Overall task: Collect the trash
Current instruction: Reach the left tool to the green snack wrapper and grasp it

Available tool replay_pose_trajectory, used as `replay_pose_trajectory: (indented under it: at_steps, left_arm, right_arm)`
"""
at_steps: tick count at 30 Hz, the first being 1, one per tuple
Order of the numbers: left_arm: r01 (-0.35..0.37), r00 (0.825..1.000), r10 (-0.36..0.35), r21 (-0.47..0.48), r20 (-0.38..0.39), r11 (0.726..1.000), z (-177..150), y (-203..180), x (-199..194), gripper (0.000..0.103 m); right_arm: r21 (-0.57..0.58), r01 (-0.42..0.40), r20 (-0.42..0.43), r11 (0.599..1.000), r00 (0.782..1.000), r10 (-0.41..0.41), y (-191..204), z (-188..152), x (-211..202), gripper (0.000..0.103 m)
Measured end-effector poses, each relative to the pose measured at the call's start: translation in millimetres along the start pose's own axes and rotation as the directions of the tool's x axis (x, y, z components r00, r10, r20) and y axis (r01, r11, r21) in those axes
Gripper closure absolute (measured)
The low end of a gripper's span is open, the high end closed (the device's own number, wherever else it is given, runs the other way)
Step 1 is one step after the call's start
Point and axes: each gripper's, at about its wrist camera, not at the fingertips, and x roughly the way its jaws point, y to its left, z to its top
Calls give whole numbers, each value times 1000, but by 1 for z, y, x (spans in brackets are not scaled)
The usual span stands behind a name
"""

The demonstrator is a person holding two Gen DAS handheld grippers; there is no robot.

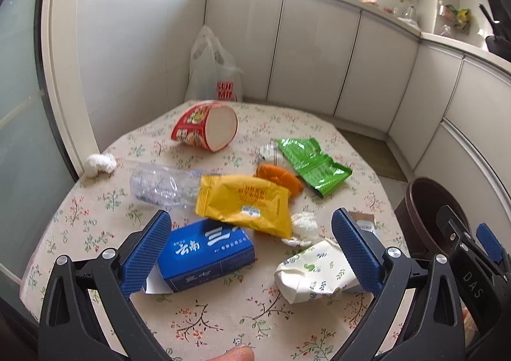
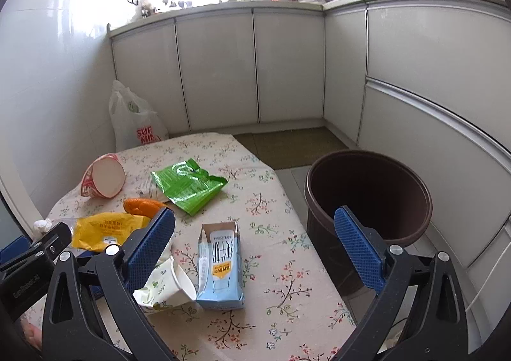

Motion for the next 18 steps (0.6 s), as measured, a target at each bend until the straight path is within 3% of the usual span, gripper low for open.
replay_pose_trajectory:
  at_steps: [6,12,15,18]
  left_arm:
    - [-58,988,62,28,-144,998,-8,6,30,6]
    - [-57,954,65,34,-293,998,7,11,57,6]
    - [-70,957,88,74,-277,995,41,6,58,6]
    - [-17,981,23,32,-194,999,96,-3,52,6]
  right_arm:
    - [-3,15,-138,1000,990,-15,-7,8,20,7]
    - [-13,-7,-126,1000,992,5,-16,53,22,7]
    - [-41,-19,-86,999,996,16,-14,81,25,7]
    - [-69,-21,-59,997,998,17,-10,100,32,7]
